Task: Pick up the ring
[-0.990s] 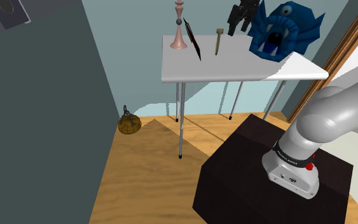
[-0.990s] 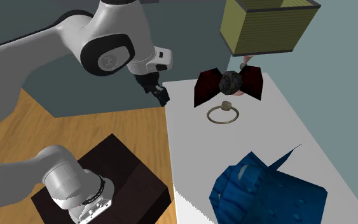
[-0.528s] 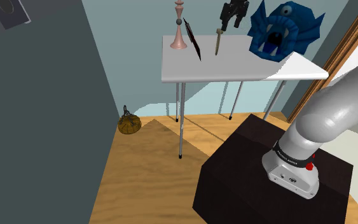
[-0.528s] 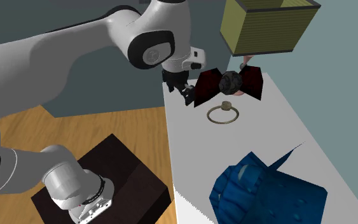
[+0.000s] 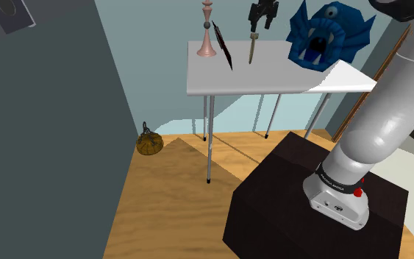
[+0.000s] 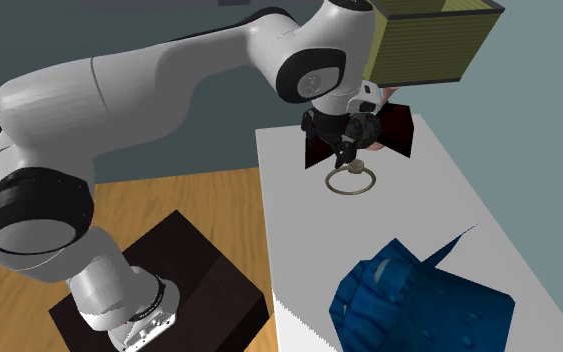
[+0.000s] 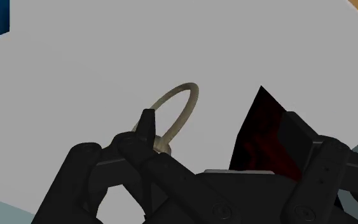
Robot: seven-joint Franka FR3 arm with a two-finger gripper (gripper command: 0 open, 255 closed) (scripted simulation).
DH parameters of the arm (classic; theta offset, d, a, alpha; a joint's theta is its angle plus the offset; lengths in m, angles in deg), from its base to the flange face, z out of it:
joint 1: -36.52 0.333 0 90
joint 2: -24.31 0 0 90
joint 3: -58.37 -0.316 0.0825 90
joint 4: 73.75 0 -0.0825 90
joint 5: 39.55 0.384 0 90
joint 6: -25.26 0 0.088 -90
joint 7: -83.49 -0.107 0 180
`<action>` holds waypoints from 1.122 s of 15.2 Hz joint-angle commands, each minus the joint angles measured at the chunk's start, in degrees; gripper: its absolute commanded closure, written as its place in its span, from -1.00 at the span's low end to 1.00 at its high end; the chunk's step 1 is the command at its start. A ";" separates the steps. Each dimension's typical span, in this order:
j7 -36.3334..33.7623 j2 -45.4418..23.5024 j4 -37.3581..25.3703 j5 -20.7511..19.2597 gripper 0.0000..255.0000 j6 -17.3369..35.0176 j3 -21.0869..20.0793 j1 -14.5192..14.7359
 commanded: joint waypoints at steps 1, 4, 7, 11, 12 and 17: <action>1.35 -5.39 -6.01 1.45 -1.00 -1.61 0.82 -1.09; 3.30 -14.46 -17.38 4.05 -1.00 -5.41 1.70 -3.75; 4.32 -21.75 -27.46 6.04 -1.00 -9.17 1.85 -6.41; 4.26 -20.34 -22.14 5.57 -1.00 -5.24 1.80 -5.72; 4.26 -20.06 -20.94 5.49 -1.00 -4.32 1.80 -5.57; 4.20 -19.45 -18.03 5.30 1.00 -2.01 1.77 -5.20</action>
